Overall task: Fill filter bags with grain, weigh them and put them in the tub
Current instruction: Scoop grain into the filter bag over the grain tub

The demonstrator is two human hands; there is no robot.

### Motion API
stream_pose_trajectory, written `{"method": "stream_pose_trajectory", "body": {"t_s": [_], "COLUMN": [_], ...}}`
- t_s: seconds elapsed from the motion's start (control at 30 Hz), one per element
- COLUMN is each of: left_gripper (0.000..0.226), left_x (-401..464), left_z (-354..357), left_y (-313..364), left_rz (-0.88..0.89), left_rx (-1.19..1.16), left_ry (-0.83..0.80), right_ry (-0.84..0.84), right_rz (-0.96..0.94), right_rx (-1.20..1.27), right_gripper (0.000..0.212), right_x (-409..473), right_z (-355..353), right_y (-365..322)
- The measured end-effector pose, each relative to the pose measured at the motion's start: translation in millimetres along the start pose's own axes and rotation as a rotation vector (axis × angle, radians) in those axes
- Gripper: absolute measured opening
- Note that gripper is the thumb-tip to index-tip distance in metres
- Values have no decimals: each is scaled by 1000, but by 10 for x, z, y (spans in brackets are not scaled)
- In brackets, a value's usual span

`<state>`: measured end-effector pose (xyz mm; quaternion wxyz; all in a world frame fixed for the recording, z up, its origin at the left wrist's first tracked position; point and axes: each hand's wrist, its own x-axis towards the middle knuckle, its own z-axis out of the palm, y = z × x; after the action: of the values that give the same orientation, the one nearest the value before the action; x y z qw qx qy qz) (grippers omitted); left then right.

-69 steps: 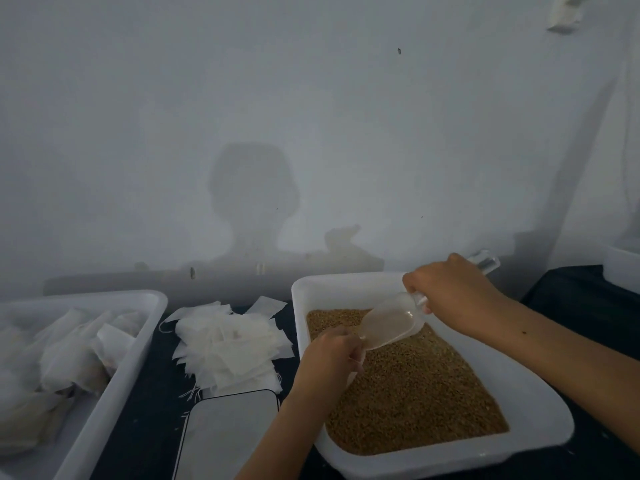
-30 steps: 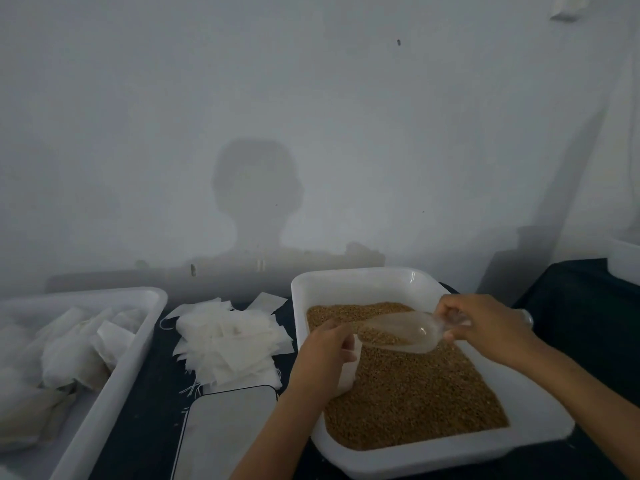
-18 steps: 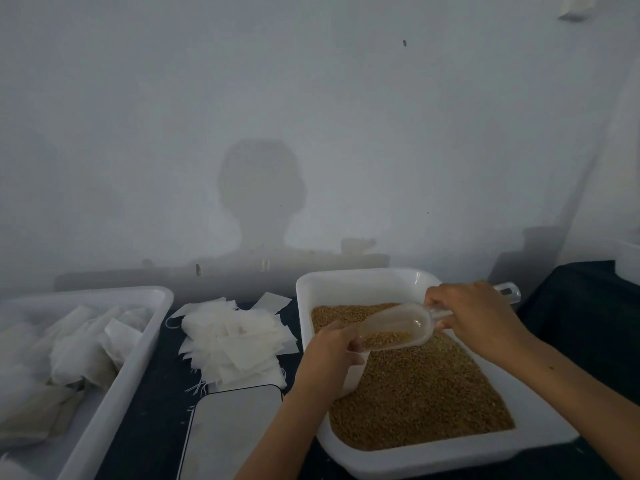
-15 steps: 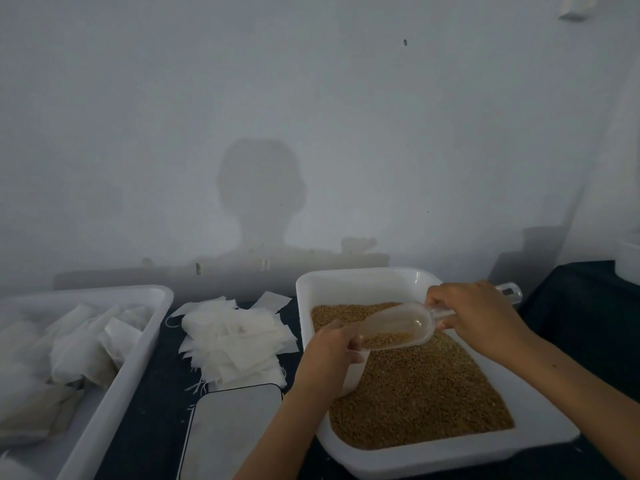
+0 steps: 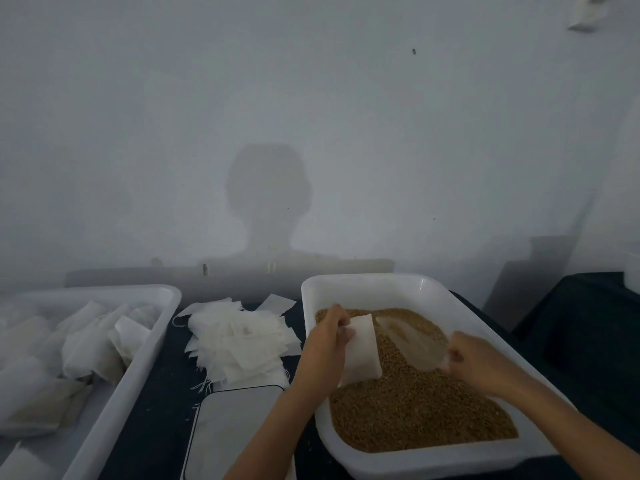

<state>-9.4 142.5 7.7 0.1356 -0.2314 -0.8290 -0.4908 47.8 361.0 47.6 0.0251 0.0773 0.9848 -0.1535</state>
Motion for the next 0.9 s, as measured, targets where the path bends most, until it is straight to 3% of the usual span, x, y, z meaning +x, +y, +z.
{"method": "stream_pose_trajectory", "body": {"t_s": [0.13,0.4,0.47,0.53,0.6,0.63,0.73,0.9], "left_gripper": [21,19,18,16,17,18,18,16], "left_x": [-57,-106,-135,-166,-211,-244,-363,-582], "left_z": [-165,-530,-640,-766,-908,-983,-1181,-1329], "left_y": [62,192,241,286,309,312,278,25], "left_rz": [-16,23,31,46,69,80,70,10], "left_rx": [-218,-325,-347,-336,-319,-328,-393,-449], "left_ry": [54,130,163,202,258,285,321,369], "right_ry": [-97,-96,12,63,-24,-73,-98,114], "right_rz": [-6,-14,-74,-165,-256,-306,-401,-367], "right_rx": [-140,-419,-273,197,751,898,1053,1019], "right_gripper": [20,24,13,12,25,33,31,5], "right_x": [102,69,56,-13,-173,-245,-382,-432], "right_z": [277,423,312,197,122,124,272,625], "right_y": [-29,-279,-442,-674,-983,-1126,-1506,-1946]}}
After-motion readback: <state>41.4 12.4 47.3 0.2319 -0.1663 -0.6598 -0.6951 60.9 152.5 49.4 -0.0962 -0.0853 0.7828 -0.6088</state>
